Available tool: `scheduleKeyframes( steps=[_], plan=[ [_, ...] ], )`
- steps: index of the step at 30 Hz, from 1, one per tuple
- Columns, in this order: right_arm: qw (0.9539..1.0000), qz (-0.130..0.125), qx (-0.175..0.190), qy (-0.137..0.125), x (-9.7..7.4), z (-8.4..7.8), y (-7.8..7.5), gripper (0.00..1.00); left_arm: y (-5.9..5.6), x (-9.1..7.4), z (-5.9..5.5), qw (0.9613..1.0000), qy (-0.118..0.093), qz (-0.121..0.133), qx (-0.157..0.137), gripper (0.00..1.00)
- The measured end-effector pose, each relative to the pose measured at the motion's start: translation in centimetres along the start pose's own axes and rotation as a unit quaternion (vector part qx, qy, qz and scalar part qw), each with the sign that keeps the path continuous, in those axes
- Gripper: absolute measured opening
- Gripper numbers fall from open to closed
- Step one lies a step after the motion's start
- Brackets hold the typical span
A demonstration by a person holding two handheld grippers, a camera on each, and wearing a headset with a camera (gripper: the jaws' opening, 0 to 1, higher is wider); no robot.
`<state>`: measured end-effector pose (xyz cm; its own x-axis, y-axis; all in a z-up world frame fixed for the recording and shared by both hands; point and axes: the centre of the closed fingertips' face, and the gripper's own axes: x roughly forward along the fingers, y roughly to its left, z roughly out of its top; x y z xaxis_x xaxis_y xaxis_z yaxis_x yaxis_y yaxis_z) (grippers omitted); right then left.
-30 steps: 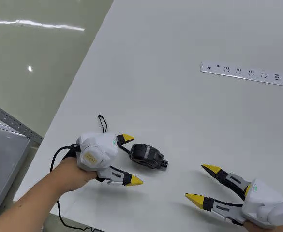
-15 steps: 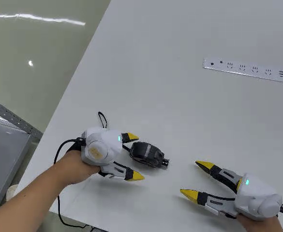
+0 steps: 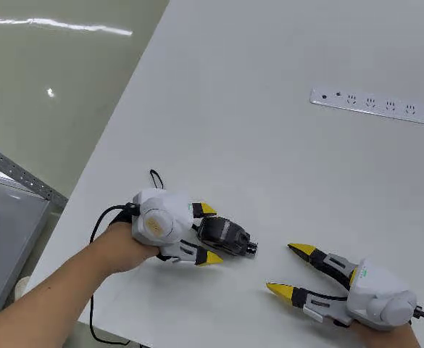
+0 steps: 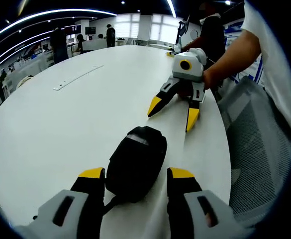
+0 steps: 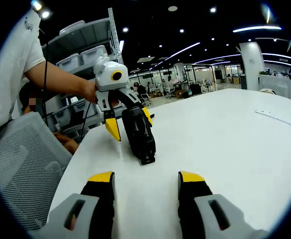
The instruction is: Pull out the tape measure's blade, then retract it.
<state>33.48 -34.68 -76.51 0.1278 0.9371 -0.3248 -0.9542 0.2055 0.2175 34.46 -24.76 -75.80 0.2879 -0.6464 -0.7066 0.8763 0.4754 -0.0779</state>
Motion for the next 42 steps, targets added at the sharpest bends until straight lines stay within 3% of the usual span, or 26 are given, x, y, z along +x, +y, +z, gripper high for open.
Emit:
scheduleKeyframes(
  steps=[12, 20, 42],
  plan=[
    [1.0000, 0.005, 0.000, 0.000, 0.6, 0.0, -0.2, 0.50, 0.5, 0.4, -0.1, 1.0000, 0.003, 0.001, -0.007, 0.37],
    [1.0000, 0.007, -0.002, 0.000, 0.8, 0.2, 0.0, 0.50, 0.5, 0.4, -0.1, 1.0000, 0.004, 0.001, -0.003, 0.37],
    [0.9987, 0.034, -0.034, 0.015, 4.2, 0.5, 0.1, 0.43, 0.6, 0.5, -0.3, 1.0000, 0.005, -0.001, -0.002, 0.36]
  ],
)
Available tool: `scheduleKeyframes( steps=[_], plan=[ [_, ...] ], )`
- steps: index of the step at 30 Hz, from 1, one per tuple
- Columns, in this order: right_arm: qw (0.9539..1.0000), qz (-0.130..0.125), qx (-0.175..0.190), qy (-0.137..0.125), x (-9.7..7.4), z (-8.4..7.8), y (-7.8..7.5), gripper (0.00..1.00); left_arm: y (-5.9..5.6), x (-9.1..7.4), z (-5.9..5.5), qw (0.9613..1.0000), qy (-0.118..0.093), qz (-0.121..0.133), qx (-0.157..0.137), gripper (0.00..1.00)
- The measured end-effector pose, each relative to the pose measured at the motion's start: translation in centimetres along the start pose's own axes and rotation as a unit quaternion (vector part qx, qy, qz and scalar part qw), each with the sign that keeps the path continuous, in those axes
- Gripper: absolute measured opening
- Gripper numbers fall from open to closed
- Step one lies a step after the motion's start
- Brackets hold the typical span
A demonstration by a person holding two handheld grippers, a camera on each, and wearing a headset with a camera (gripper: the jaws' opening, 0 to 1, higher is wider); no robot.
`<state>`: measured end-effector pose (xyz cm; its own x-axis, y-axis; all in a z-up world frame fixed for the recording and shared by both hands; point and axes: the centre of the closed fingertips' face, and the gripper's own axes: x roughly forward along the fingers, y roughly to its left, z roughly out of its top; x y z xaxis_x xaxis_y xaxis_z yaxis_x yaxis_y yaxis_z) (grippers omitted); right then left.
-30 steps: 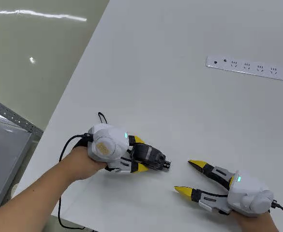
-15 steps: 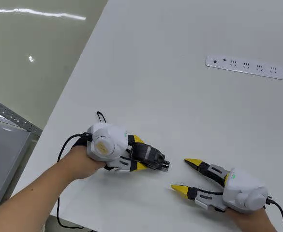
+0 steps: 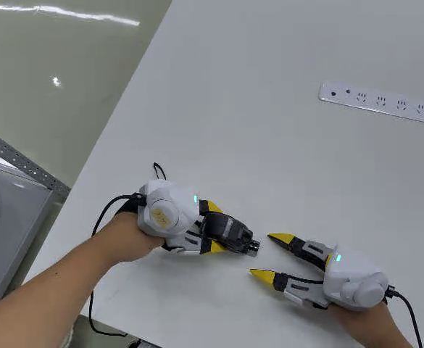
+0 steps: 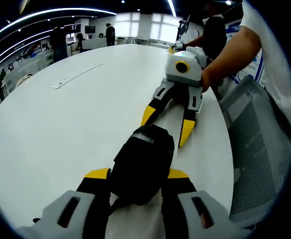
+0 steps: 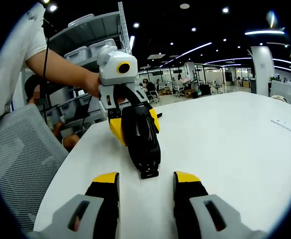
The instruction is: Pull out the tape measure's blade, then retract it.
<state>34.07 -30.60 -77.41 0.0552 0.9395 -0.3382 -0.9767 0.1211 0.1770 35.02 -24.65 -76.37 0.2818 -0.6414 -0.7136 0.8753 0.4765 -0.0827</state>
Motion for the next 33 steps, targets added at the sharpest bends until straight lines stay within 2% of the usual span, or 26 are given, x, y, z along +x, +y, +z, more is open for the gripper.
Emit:
scheduleKeyframes(
  steps=[22, 29, 33],
  plan=[
    [0.9991, 0.020, -0.036, 0.009, 1.2, 0.2, 0.2, 0.29, 0.0, 0.1, -0.1, 1.0000, 0.002, -0.003, 0.000, 0.36],
    [0.9989, 0.019, -0.041, 0.015, 1.3, 0.0, -0.3, 0.18, 0.0, 0.2, -0.1, 1.0000, 0.001, -0.003, -0.003, 0.36],
    [0.9986, 0.025, -0.044, 0.015, 1.5, 0.0, -0.2, 0.17, 0.0, 0.2, -0.1, 1.0000, 0.001, -0.004, -0.002, 0.36]
  ],
)
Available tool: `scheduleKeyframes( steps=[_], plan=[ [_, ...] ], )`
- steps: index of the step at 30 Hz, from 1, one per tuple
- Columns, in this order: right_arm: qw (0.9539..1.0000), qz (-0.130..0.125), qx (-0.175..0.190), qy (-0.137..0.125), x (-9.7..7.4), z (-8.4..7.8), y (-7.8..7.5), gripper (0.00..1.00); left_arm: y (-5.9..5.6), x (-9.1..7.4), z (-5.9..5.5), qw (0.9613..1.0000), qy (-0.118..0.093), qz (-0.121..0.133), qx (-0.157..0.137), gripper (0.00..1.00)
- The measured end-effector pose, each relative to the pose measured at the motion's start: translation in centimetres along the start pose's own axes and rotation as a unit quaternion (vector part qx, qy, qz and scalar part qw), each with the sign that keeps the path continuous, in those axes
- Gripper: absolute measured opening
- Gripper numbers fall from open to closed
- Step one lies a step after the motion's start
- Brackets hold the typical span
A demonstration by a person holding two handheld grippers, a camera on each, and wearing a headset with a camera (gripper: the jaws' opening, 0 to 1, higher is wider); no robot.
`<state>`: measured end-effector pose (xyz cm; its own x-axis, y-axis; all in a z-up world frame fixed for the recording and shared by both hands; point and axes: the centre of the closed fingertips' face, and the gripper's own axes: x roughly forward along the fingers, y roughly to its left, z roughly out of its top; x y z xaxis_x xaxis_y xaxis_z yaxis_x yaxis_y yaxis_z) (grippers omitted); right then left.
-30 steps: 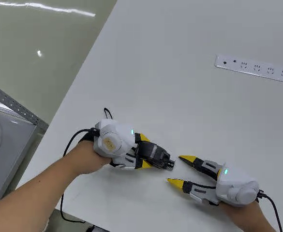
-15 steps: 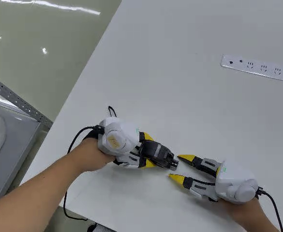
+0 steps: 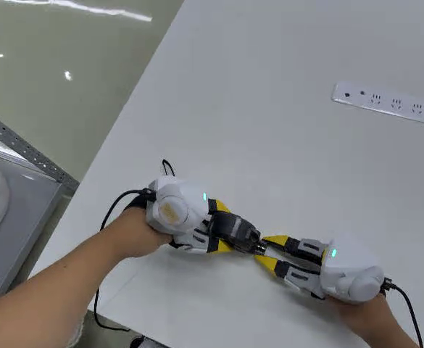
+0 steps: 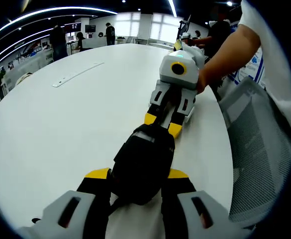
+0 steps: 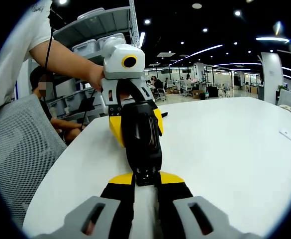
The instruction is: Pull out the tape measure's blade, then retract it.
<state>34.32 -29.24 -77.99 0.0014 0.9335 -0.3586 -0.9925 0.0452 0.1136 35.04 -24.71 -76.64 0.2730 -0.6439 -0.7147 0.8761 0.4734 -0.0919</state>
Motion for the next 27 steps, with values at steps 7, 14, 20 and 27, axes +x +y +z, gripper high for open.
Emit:
scheduleKeyframes(
  steps=[7, 14, 20, 27],
  plan=[
    [1.0000, 0.001, 0.001, -0.003, -0.06, 0.06, -0.08, 0.14, 0.01, 0.01, -0.06, 1.0000, 0.001, 0.001, 0.004, 0.35],
    [1.0000, 0.000, 0.001, -0.005, -0.06, 0.02, -0.07, 0.14, -0.03, 0.02, -0.06, 1.0000, 0.004, 0.000, 0.006, 0.35],
    [1.0000, 0.000, 0.006, -0.007, -0.08, 0.15, -0.06, 0.13, 0.03, 0.01, -0.07, 1.0000, 0.005, 0.000, 0.007, 0.35],
    [1.0000, 0.001, 0.004, -0.007, -0.08, 0.07, -0.02, 0.13, 0.01, -0.03, -0.11, 0.9999, 0.011, 0.000, 0.006, 0.35]
  ],
)
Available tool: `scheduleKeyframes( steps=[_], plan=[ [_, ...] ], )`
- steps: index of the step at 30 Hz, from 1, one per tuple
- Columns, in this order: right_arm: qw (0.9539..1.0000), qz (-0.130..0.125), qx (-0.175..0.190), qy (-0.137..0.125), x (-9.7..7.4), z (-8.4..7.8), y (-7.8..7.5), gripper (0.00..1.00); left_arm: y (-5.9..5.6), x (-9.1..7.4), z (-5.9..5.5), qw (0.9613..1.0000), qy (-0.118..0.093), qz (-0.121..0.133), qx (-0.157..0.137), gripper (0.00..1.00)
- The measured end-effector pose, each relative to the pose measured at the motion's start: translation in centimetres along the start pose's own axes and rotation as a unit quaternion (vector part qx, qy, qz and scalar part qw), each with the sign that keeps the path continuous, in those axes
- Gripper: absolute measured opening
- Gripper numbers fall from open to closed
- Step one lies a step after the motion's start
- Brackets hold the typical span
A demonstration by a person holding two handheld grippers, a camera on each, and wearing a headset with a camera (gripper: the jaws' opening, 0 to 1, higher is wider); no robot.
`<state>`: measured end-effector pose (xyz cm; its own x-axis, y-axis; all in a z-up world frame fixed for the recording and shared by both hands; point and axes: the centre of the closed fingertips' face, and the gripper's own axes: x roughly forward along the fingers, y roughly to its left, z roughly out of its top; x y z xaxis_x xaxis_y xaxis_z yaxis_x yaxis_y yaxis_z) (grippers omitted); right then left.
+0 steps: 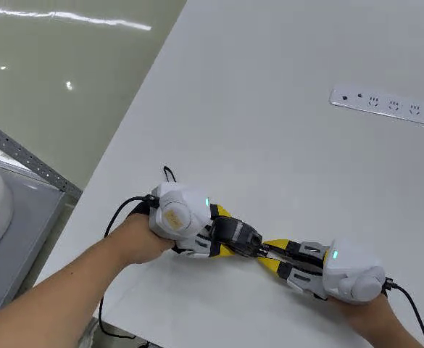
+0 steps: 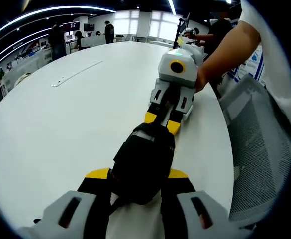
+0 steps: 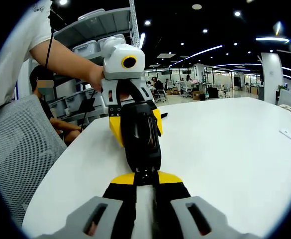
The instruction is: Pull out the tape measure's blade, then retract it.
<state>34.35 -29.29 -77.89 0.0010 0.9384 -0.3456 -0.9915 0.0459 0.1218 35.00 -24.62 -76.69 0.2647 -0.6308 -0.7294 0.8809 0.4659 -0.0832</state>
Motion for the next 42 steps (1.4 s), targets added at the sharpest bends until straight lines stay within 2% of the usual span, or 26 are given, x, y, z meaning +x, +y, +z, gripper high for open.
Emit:
scheduleKeyframes(
  steps=[18, 42],
  plan=[
    [1.0000, -0.003, 0.001, 0.000, -0.3, -0.2, 0.0, 0.12, 0.0, 0.0, -0.1, 1.0000, 0.002, -0.005, 0.008, 0.33],
    [0.9999, -0.008, 0.013, 0.002, -2.2, -0.6, -0.4, 0.11, 0.0, 0.0, -0.2, 0.9999, 0.009, -0.008, 0.012, 0.32]
  ],
)
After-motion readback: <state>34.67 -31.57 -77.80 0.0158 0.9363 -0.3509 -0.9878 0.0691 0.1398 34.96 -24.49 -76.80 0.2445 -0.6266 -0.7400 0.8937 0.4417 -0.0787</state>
